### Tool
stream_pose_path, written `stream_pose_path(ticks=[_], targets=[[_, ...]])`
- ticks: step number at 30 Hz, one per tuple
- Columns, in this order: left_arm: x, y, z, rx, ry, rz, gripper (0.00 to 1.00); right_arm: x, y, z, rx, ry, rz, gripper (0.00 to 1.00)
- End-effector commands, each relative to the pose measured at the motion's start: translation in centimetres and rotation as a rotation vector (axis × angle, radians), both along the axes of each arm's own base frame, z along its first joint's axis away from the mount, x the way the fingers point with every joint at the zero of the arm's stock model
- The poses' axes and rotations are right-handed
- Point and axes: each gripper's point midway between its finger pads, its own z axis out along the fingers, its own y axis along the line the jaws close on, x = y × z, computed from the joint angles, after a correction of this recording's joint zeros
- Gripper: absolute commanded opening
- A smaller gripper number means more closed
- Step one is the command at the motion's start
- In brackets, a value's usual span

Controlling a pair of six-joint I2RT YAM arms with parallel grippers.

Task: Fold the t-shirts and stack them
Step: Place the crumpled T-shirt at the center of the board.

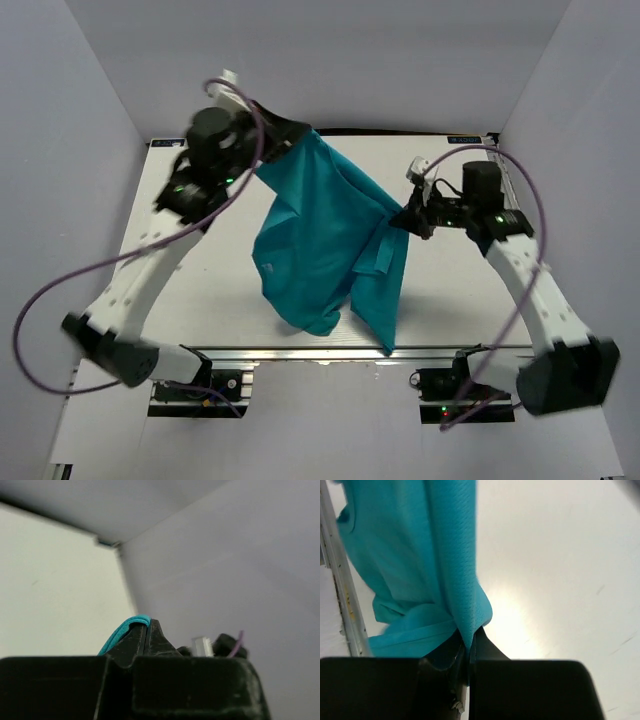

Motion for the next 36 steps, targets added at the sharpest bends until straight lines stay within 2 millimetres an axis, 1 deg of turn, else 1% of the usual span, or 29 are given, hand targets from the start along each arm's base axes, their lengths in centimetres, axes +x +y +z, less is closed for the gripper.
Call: stream_pose_path(ticks=[1, 2, 3, 4, 5, 6, 7, 8, 9, 10, 11, 16, 17, 18, 19, 20, 21, 22, 23, 24, 26, 27, 29, 30, 31, 33, 34, 35, 36], targets=[[6.3, -1.4, -11.1, 0.082, 0.197, 0.041, 0.00, 3.1, -1.2, -4.6, 0.025, 0.215, -0.088, 0.00], [7.1, -1.7, -14.9, 0.103, 0.251, 0.025, 0.00, 4.0, -1.4, -6.9, 0.009, 0.297, -0.094, 0.00], [8.2, -2.0, -15.9, 0.093, 0.236, 0.018, 0.00, 4.9, -1.5, -7.3, 0.003, 0.305, -0.097, 0.00], [9.6, -2.2, -19.2, 0.109, 0.285, 0.000, 0.00, 5.5, -1.5, -8.1, 0.001, 0.319, -0.094, 0.00], [10.2, -2.2, -22.1, 0.116, 0.331, -0.009, 0.00, 6.4, -1.5, -10.0, -0.012, 0.359, -0.092, 0.00], [11.1, -2.3, -23.2, 0.098, 0.338, -0.020, 0.00, 7.5, -1.4, -10.2, -0.012, 0.345, -0.098, 0.00], [12.5, -1.8, -26.9, 0.103, 0.405, -0.018, 0.00, 8.2, -1.3, -10.9, -0.012, 0.364, -0.108, 0.00], [12.9, -2.0, -28.5, 0.107, 0.429, -0.043, 0.00, 9.0, -1.3, -12.8, -0.028, 0.416, -0.117, 0.00], [13.7, -2.0, -29.4, 0.121, 0.432, -0.047, 0.00, 9.6, -1.4, -13.5, -0.038, 0.436, -0.125, 0.00], [14.7, -1.8, -32.4, 0.154, 0.469, -0.048, 0.00, 10.7, -1.7, -13.9, -0.056, 0.434, -0.139, 0.00], [15.2, -1.9, -33.4, 0.165, 0.480, -0.055, 0.00, 11.3, -1.9, -16.1, -0.080, 0.487, -0.147, 0.00], [18.5, -1.8, -35.6, 0.178, 0.487, -0.057, 0.00, 14.7, -2.8, -18.9, -0.131, 0.506, -0.209, 0.00], [19.0, -1.9, -36.6, 0.182, 0.501, -0.056, 0.00, 15.2, -3.0, -19.1, -0.135, 0.505, -0.222, 0.03], [19.8, -2.2, -35.6, 0.171, 0.472, -0.061, 0.00, 15.9, -3.4, -19.3, -0.139, 0.501, -0.240, 0.05], [20.2, -2.3, -35.8, 0.167, 0.472, -0.067, 0.00, 16.6, -3.9, -19.7, -0.153, 0.496, -0.266, 0.08], [20.7, -2.5, -36.9, 0.164, 0.492, -0.073, 0.00, 17.7, -4.5, -20.1, -0.153, 0.507, -0.298, 0.11], [20.9, -2.9, -36.8, 0.157, 0.492, -0.092, 0.02, 18.3, -4.9, -20.3, -0.158, 0.510, -0.318, 0.14], [21.7, -3.4, -35.6, 0.143, 0.466, -0.102, 0.21, 19.2, -5.3, -20.7, -0.171, 0.499, -0.345, 0.23], [21.7, -3.5, -36.2, 0.148, 0.500, -0.109, 0.32, 19.6, -5.6, -20.7, -0.173, 0.499, -0.360, 0.31], [22.4, -3.6, -35.8, 0.148, 0.491, -0.109, 0.45, 19.9, -6.0, -20.7, -0.170, 0.494, -0.366, 0.47], [22.6, -3.4, -35.7, 0.176, 0.487, -0.101, 0.67, 20.3, -6.2, -19.8, -0.166, 0.471, -0.367, 0.71], [22.5, -3.0, -35.0, 0.189, 0.484, -0.092, 0.72, 20.5, -6.4, -19.4, -0.166, 0.452, -0.363, 0.89], [22.3, -1.8, -34.7, 0.243, 0.484, -0.058, 0.81, 20.8, -7.1, -17.8, -0.156, 0.411, -0.379, 0.89], [22.3, -1.0, -34.3, 0.262, 0.478, -0.048, 0.81, 20.8, -7.3, -17.2, -0.151, 0.395, -0.380, 0.89], [22.0, -0.4, -32.7, 0.270, 0.462, -0.034, 0.81, 20.8, -7.5, -15.9, -0.144, 0.364, -0.379, 0.89], [20.4, 0.9, -33.1, 0.337, 0.476, -0.038, 0.81, 20.5, -7.9, -14.7, -0.142, 0.339, -0.378, 0.89], [19.7, 1.3, -33.0, 0.363, 0.479, -0.039, 0.81, 20.3, -8.1, -13.4, -0.154, 0.290, -0.357, 0.89], [18.1, 1.9, -32.8, 0.387, 0.489, -0.044, 0.81, 19.9, -7.9, -12.7, -0.155, 0.270, -0.335, 0.89], [17.2, 2.3, -33.0, 0.441, 0.465, -0.064, 0.80, 18.8, -7.4, -12.7, -0.143, 0.279, -0.296, 0.89]])
